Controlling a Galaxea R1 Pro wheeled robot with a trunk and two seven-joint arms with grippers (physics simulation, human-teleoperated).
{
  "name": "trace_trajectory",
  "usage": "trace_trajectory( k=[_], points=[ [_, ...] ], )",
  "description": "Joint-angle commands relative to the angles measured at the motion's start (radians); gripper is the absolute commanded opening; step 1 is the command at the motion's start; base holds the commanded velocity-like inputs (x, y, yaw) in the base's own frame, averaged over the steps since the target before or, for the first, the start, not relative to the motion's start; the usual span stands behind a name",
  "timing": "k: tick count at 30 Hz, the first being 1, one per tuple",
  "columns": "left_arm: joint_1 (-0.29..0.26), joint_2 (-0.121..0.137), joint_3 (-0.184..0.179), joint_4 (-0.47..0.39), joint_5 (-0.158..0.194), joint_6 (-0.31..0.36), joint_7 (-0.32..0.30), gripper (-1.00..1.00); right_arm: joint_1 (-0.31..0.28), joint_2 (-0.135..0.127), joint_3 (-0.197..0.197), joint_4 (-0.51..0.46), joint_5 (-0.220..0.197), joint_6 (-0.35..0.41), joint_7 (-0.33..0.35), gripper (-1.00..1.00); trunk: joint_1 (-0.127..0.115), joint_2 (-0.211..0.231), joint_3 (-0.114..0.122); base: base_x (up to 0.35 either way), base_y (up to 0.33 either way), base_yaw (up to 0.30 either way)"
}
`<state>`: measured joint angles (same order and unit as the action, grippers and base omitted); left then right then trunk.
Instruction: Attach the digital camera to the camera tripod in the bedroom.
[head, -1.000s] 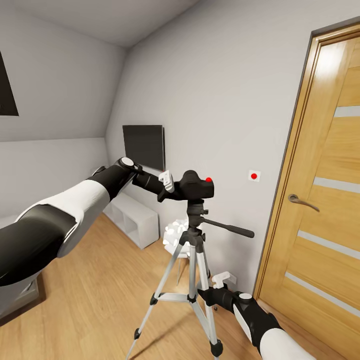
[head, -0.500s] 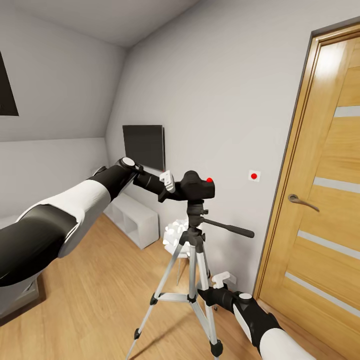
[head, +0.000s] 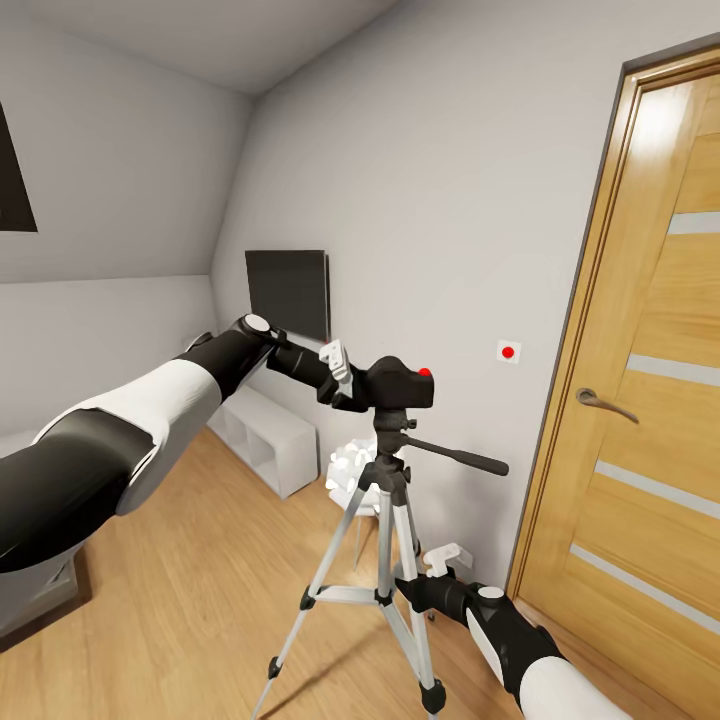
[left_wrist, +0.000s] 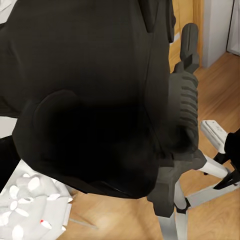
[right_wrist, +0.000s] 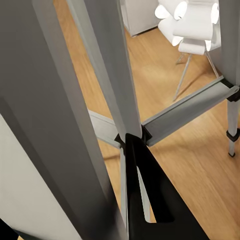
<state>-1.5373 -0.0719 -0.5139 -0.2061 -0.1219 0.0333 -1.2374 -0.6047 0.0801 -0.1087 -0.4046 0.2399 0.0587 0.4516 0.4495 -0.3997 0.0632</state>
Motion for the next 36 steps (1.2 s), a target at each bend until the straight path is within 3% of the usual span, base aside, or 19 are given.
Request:
trace_trajectory(
  k=[1,20,25,30,31,35,36],
  points=[
    [0.0,-0.001,0.006,-0.001,-0.005,0.002,-0.008,1.0,0.0,0.001,-0.013,0.001,0.039,0.007,0.006,-1.0,0.001,0.0,-0.001,0.0,0.0,0.0],
    [0.0,0.0,0.008,-0.006,-0.004,0.001,-0.004,1.0,0.0,0.001,-0.012,0.001,0.039,0.008,0.006,-1.0,0.001,0.0,-0.001,0.0,0.0,0.0],
    [0.0,0.011,0.009,-0.013,-0.001,-0.001,-0.002,1.0,0.0,0.002,-0.012,0.001,0.039,0.008,0.006,-1.0,0.001,0.0,-0.001,0.0,0.0,0.0],
    [0.0,0.066,0.071,-0.114,0.029,0.008,0.003,1.0,0.0,0.003,-0.012,0.002,0.039,0.008,0.006,-1.0,0.001,0.0,-0.001,0.0,0.0,0.0],
    [0.0,0.092,0.118,-0.167,0.048,0.024,0.008,1.0,0.0,0.003,-0.012,0.002,0.039,0.008,0.006,-1.0,0.001,0.0,-0.001,0.0,0.0,0.0],
    [0.0,0.143,0.234,-0.266,0.078,0.082,0.023,1.0,0.0,0.003,-0.011,0.003,0.039,0.008,0.006,-1.0,0.001,0.0,-0.001,0.0,0.0,0.0],
    [0.0,0.164,0.288,-0.298,0.085,0.114,0.03,1.0,0.0,0.003,-0.011,0.003,0.039,0.008,0.006,-1.0,0.001,0.0,-0.001,0.0,0.0,0.0]
  ],
)
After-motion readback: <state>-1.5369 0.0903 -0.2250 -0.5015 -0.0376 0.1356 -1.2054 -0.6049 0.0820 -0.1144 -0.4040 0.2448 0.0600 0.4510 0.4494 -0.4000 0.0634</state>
